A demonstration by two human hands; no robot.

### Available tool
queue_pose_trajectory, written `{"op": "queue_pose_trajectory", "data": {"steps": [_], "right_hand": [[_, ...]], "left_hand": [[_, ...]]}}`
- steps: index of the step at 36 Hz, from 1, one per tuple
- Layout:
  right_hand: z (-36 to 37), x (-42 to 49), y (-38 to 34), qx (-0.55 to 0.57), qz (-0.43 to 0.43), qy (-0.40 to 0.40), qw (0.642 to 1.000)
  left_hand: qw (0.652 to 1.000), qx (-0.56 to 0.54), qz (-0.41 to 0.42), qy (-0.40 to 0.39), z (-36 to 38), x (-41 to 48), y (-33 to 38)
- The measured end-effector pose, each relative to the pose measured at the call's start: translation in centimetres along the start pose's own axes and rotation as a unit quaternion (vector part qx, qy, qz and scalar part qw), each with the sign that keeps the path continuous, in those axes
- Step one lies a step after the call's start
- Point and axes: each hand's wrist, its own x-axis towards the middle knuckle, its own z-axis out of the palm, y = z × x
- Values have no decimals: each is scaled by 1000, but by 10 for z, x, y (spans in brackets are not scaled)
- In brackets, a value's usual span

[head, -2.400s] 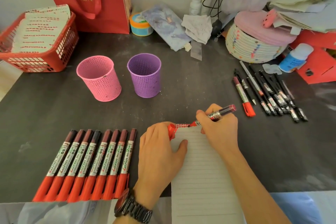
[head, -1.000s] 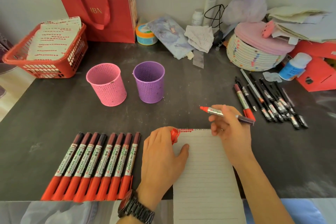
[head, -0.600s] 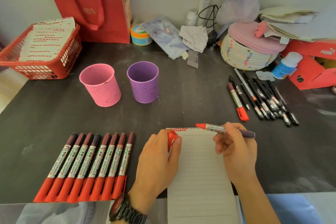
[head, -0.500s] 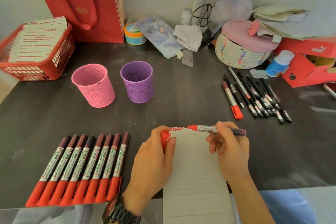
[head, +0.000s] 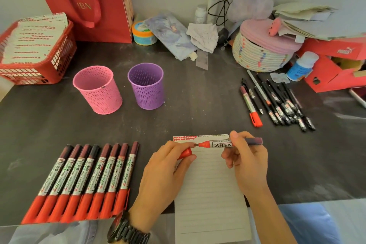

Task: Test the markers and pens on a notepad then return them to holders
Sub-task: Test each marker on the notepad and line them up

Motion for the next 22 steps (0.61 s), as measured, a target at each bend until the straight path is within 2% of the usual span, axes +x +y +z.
{"op": "queue_pose_trajectory", "data": {"steps": [12, 17, 22], "right_hand": [[9, -8, -3, -129, -35, -70, 989], [6, -8, -8, -115, -31, -73, 990], [5, -5, -18, -113, -17, -102, 988]], "left_hand": [[998, 49, 43, -8, -2, -1, 5], [998, -68, -12, 10, -2, -5, 3], [991, -125, 25, 47, -7, -5, 9]]}}
